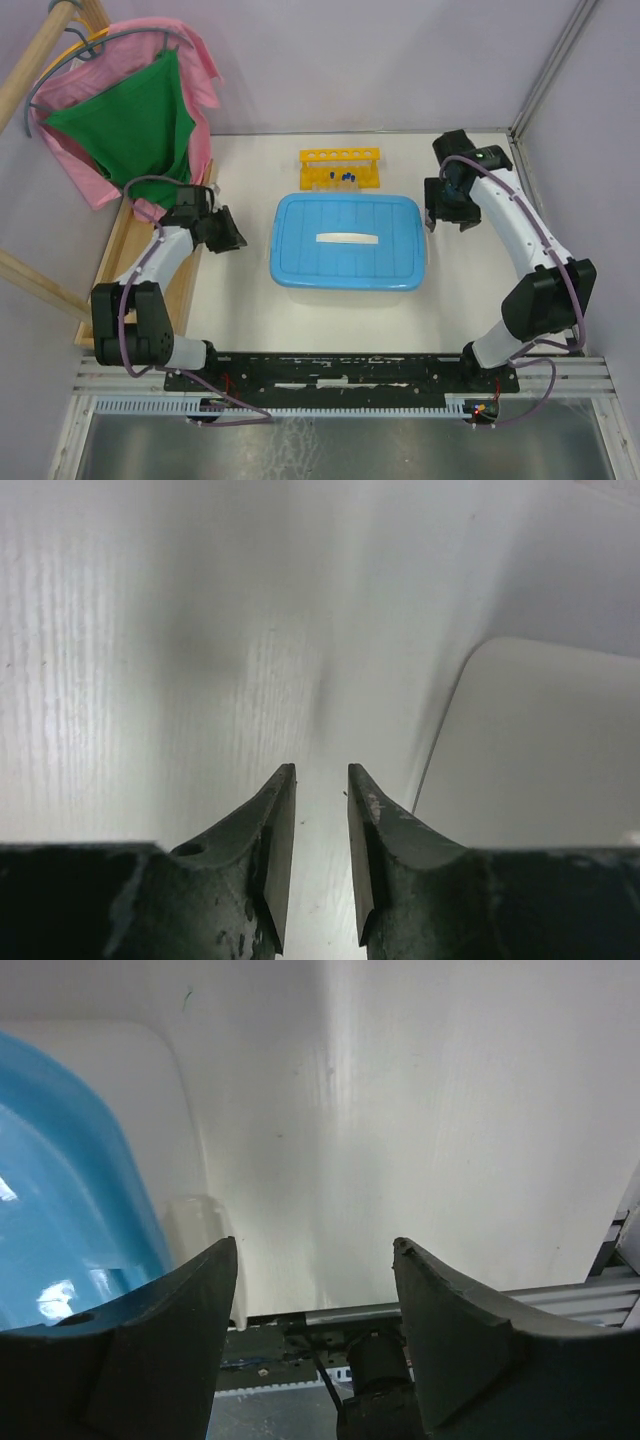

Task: Organize the chemistry lab equipment
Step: Close the lid of the storage box.

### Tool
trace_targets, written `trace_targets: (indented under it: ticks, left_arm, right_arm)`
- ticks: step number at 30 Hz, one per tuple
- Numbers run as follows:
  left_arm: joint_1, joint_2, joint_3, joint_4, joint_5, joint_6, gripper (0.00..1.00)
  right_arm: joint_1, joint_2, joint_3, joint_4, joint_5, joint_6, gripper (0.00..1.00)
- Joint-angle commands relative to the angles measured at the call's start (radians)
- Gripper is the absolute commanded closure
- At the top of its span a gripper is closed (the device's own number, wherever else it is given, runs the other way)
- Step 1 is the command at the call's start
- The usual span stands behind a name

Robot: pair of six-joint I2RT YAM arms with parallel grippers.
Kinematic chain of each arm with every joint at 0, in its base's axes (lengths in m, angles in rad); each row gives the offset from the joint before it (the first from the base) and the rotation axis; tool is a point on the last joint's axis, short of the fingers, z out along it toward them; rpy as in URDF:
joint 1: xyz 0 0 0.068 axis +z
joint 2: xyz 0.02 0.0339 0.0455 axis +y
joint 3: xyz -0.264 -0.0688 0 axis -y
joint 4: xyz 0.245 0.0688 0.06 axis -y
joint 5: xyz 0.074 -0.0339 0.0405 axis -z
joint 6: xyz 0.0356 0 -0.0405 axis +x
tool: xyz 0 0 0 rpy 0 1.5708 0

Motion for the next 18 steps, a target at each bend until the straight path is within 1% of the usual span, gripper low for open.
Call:
trace_targets:
  ticks: [1,2,5,7,8,9,10,12,14,18]
  left_arm:
    - [0.123,-0.105,-0.083,0.113,0.214,-0.059,0.63]
    - [0.158,-0.126,-0.105,0.157,0.269,-0.094,0.62]
    - [0.231,-0.17,-0.169,0.323,0.461,-0.229,0.61]
    - [0.244,-0.181,-0.222,0.496,0.588,-0.362,0.59]
    - [0.245,-0.184,-0.25,0.634,0.644,-0.435,0.58]
    - [0.244,-0.185,-0.277,0.717,0.682,-0.507,0.58]
    - [0.244,-0.186,-0.299,0.779,0.706,-0.549,0.57]
    - [0.24,-0.185,-0.322,0.821,0.74,-0.574,0.54]
    - [0.226,-0.184,-0.336,0.825,0.756,-0.562,0.51]
    - [0.208,-0.2,-0.375,0.843,0.774,-0.548,0.45]
  right_arm:
    - [-0.149,-0.103,0.032,0.051,-0.083,-0.091,0.24]
    - [-0.186,-0.121,0.025,0.063,-0.145,-0.109,0.22]
    - [-0.284,-0.175,-0.018,0.113,-0.344,-0.133,0.18]
    - [-0.313,-0.2,-0.054,0.148,-0.458,-0.126,0.16]
    - [-0.32,-0.207,-0.07,0.162,-0.513,-0.12,0.16]
    - [-0.323,-0.206,-0.085,0.171,-0.566,-0.112,0.16]
    - [-0.323,-0.207,-0.104,0.183,-0.612,-0.101,0.15]
    - [-0.324,-0.216,-0.165,0.234,-0.699,-0.08,0.15]
    - [-0.324,-0.222,-0.225,0.277,-0.763,-0.072,0.14]
    - [-0.325,-0.246,-0.309,0.324,-0.8,-0.087,0.09]
